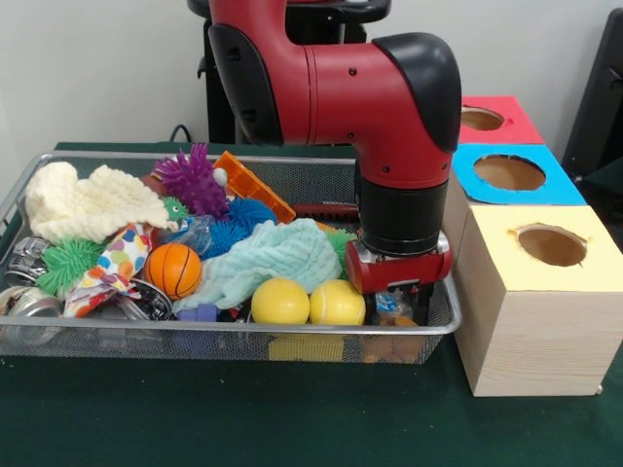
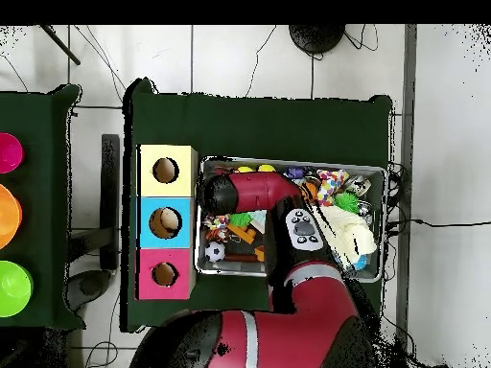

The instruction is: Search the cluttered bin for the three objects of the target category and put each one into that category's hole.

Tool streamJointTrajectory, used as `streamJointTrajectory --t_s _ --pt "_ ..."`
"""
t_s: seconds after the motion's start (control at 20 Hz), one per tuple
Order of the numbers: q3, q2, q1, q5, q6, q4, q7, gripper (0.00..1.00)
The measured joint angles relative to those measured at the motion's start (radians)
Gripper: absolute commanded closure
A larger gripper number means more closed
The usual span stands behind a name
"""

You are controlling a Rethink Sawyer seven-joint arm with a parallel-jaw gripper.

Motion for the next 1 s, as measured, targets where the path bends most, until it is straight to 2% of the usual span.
streamJointTrajectory --t_s 1.0 --pt "-0.045 0.003 0.043 0.005 -0.006 -0.017 0.0 0.0"
